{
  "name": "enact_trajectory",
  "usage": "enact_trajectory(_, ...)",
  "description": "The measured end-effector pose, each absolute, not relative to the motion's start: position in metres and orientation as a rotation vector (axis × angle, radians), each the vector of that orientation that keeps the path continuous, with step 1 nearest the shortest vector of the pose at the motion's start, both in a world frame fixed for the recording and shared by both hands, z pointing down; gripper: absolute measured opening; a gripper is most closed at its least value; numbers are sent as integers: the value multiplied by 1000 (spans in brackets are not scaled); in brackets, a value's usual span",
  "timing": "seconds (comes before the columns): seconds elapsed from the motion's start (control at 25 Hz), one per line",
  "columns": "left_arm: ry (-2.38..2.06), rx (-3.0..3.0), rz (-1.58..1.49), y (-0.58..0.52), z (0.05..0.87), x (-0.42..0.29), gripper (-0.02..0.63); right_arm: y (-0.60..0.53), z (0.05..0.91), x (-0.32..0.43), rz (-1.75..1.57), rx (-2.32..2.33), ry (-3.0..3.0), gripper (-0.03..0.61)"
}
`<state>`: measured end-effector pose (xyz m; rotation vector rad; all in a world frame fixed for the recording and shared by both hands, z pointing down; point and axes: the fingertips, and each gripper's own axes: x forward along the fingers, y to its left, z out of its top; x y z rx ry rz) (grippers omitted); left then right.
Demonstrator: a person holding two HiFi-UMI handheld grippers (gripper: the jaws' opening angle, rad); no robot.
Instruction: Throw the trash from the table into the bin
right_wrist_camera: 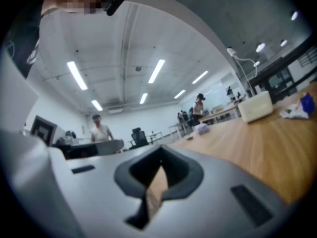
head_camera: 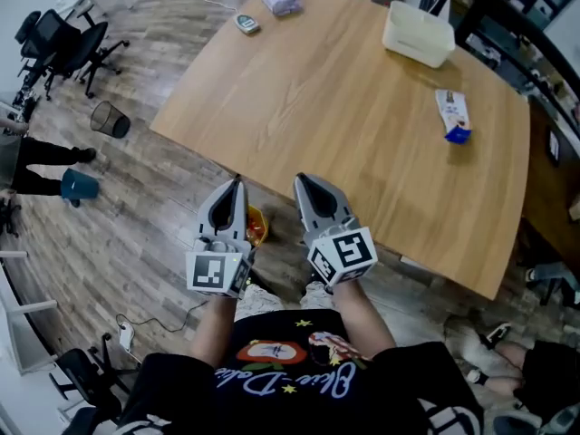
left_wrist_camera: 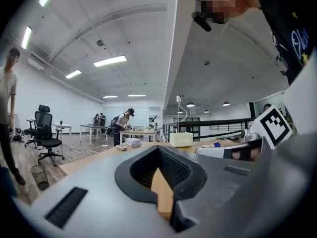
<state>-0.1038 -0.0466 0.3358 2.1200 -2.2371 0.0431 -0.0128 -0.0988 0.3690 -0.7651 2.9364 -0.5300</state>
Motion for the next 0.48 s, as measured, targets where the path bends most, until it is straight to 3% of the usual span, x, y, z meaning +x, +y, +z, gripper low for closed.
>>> enact_trajectory(0.28,-2151,2287,131,-79,327,-50,11,-131,355,47,-470,-882,2887,5)
enact_trajectory(0.48,-2056,2350,-21,-112,313,-7,11,-154,345,101,-419,-1027,2830,5)
